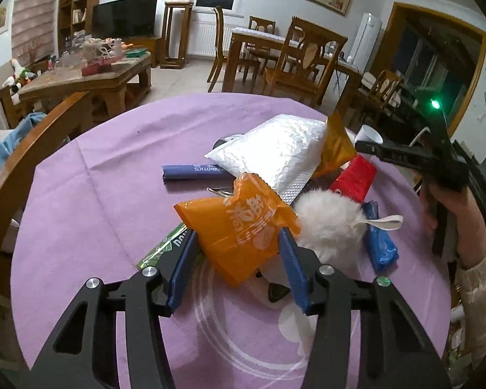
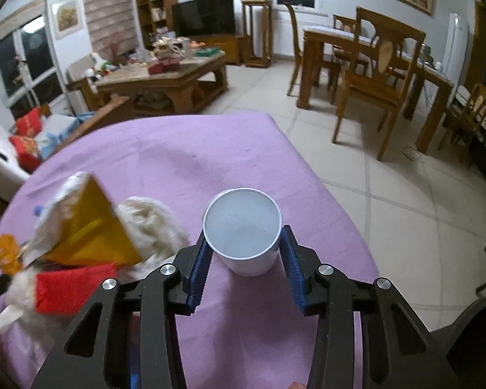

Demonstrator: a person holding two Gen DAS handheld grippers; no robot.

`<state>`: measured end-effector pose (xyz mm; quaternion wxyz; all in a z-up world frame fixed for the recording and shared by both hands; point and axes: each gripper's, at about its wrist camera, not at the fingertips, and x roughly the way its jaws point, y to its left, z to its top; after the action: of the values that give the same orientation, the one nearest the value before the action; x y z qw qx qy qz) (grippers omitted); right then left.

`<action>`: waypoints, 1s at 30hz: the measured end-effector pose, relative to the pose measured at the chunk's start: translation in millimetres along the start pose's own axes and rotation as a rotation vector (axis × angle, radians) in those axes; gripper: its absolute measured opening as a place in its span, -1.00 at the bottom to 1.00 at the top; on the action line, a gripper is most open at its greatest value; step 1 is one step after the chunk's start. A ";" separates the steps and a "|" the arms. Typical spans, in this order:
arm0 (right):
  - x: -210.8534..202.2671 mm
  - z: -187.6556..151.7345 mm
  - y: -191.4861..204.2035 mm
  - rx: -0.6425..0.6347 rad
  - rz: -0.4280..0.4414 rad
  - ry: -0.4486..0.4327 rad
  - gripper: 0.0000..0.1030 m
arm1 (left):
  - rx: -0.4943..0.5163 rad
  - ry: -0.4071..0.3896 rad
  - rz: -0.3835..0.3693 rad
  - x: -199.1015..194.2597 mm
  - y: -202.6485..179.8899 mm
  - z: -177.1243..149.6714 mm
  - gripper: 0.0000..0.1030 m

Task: Collect trash
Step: 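Grasp the orange snack bag with the left tool while the right tool grasps the white paper cup, then carry the bag and cup to the bin and open both tools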

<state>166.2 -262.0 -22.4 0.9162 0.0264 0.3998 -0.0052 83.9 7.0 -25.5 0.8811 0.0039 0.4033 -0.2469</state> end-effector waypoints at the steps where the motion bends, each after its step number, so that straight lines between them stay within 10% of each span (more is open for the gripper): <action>1: -6.7 -4.2 -2.4 0.008 0.015 -0.009 -0.19 | -0.012 -0.011 -0.004 -1.7 2.1 -1.8 -0.05; 12: -129.4 -73.3 -1.3 0.034 0.302 -0.134 -0.18 | -0.046 -0.150 -0.017 -56.4 -1.7 -5.2 -0.21; 30: -246.8 -138.1 -114.0 0.150 0.169 -0.298 -0.18 | 0.134 -0.200 -0.243 -62.0 -144.1 16.8 -0.21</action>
<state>-106.4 -371.5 59.7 0.9579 0.1271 0.2545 0.0383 -1.7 -96.2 57.7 0.8782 -0.0107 0.2939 -0.3772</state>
